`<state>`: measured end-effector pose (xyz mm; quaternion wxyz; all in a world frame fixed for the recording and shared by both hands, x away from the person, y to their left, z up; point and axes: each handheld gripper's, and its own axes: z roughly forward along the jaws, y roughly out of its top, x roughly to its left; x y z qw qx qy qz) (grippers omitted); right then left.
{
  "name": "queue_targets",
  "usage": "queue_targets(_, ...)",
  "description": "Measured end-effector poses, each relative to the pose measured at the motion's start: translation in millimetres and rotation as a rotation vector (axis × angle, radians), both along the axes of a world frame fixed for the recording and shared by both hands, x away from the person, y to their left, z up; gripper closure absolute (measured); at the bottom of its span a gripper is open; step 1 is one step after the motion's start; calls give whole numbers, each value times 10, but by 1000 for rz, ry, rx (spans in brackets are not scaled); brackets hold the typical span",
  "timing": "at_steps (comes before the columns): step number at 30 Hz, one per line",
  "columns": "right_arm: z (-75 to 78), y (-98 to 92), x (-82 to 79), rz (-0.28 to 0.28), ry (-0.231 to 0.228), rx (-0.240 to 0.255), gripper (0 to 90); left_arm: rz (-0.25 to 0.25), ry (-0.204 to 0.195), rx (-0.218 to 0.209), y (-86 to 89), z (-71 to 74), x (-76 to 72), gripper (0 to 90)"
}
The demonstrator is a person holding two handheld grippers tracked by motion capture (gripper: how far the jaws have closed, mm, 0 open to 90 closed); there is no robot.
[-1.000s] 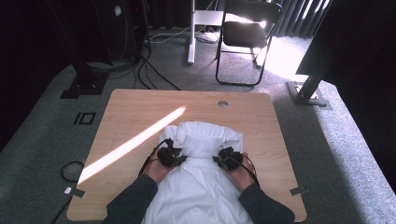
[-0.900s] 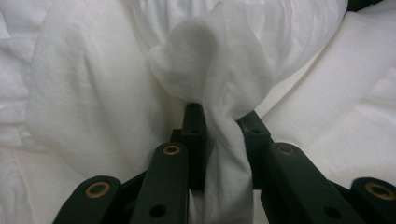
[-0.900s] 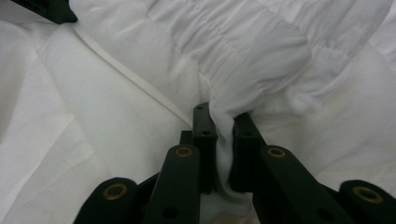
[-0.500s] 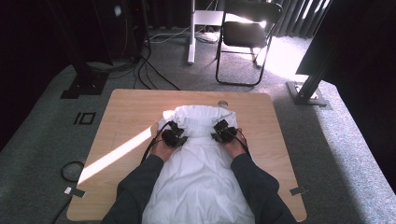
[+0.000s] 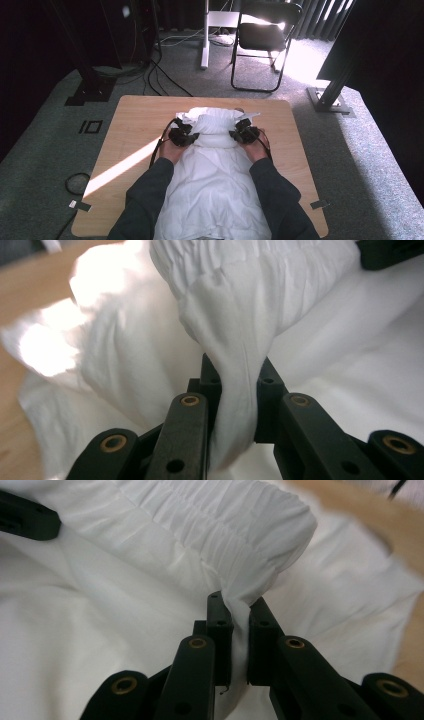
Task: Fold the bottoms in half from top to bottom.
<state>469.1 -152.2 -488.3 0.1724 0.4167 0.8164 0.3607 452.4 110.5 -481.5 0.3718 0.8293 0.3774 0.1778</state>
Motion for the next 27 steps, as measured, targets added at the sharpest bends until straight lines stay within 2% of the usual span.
queue_targets(1,79,-23,-44,7,-21,11,834,-11,-31,-20,14,124,-75,818)
queue_targets(2,216,-56,-122,19,-62,22,834,-19,-49,-31,17,200,-124,820)
queue_targets(4,419,-92,-244,28,-125,22,835,-47,-107,-55,17,405,-266,822)
queue_targets(5,536,-114,-318,31,-159,25,835,-66,-150,-75,22,560,-382,822)
queue_targets(6,706,-155,-429,42,-208,34,835,-75,-171,-93,27,634,-445,822)
queue_targets(7,787,-177,-483,49,-231,40,835,-92,-194,-109,37,728,-531,822)
queue_targets(11,1097,-289,-779,84,-321,76,835,-159,-277,-130,45,985,-890,822)
queue_targets(13,1160,-327,-960,101,-340,78,835,-178,-284,-128,47,1007,-1041,820)
queue_targets(16,1066,-354,-1165,133,-320,57,835,-194,-245,-126,44,866,-1200,814)
queue_targets(18,902,-359,-1283,152,-282,39,834,-199,-207,-77,23,655,-1300,805)
queue_targets(19,826,-357,-1326,158,-268,25,834,-209,-170,-59,17,498,-1349,801)
queue_targets(22,477,-340,-1458,183,-186,-10,833,-217,-69,-43,16,134,-1408,798)
queue_targets(24,211,-317,-1515,192,-116,-29,832,-215,25,-29,5,-156,-1423,798)
queue_targets(27,-82,-290,-1537,195,-41,-32,831,-219,87,41,-39,-443,-1458,798)
